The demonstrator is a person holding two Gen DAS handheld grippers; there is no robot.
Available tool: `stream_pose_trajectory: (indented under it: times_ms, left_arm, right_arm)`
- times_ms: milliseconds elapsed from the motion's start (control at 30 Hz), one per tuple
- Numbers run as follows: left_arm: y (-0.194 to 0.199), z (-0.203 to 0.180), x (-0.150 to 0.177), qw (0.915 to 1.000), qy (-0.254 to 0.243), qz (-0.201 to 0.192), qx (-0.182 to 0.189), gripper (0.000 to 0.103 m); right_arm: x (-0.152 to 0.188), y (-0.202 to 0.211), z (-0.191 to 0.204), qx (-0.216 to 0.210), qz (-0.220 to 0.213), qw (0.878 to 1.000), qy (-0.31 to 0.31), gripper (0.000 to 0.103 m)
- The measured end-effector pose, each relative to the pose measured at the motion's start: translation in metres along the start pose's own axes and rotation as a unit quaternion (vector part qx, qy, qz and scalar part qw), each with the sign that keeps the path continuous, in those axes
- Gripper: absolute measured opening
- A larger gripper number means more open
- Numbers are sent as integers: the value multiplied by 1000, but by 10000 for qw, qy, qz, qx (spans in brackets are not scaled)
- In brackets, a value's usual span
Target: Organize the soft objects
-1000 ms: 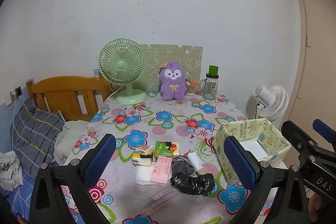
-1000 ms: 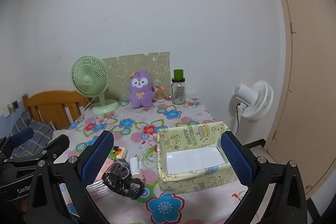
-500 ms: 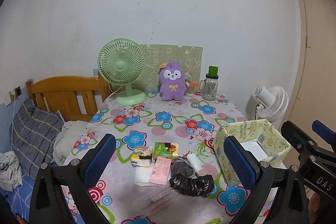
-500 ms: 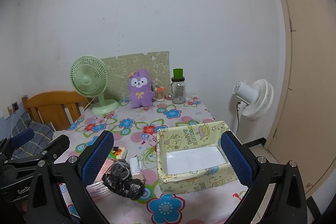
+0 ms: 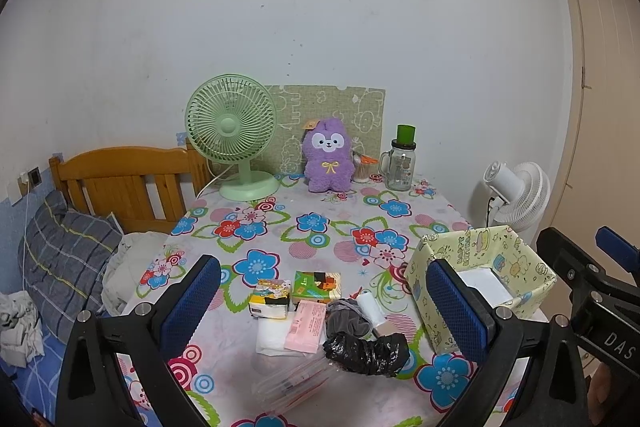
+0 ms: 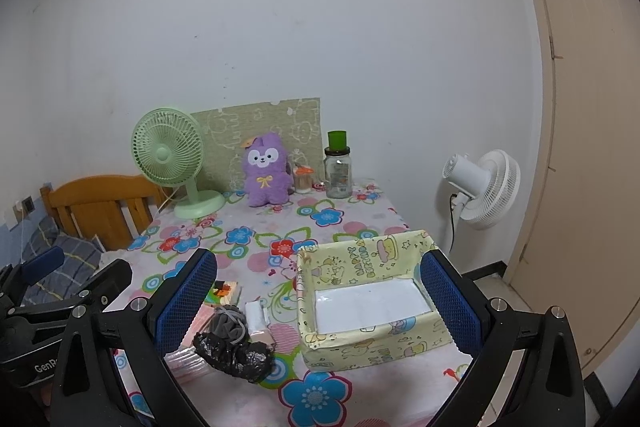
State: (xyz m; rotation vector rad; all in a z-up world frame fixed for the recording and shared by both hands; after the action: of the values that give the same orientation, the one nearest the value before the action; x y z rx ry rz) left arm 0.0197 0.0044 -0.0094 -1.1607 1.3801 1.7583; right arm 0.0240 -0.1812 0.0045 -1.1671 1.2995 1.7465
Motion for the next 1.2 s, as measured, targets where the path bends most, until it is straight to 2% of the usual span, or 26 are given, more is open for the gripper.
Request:
stream_pose_trajectory:
  times_ms: [1200]
  left_arm:
    - [-1,-4,-2,10000,-58,-37,8,101]
  right_arm:
    - [-1,1,-8,79,-23,10000,-54,103]
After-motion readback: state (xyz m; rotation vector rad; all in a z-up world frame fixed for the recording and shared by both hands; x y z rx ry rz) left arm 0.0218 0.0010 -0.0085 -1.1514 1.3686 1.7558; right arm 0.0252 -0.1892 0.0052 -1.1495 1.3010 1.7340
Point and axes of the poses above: each gripper's, at about its wrist camera, not at the fingertips, and y roughly against the way its jaws point, z to its left, x to its underside, the point moved 1 cm from there along -y, roughly the way its jaws point, and after that the axes turned 14 degrees about -x, right-handed, at the moved point
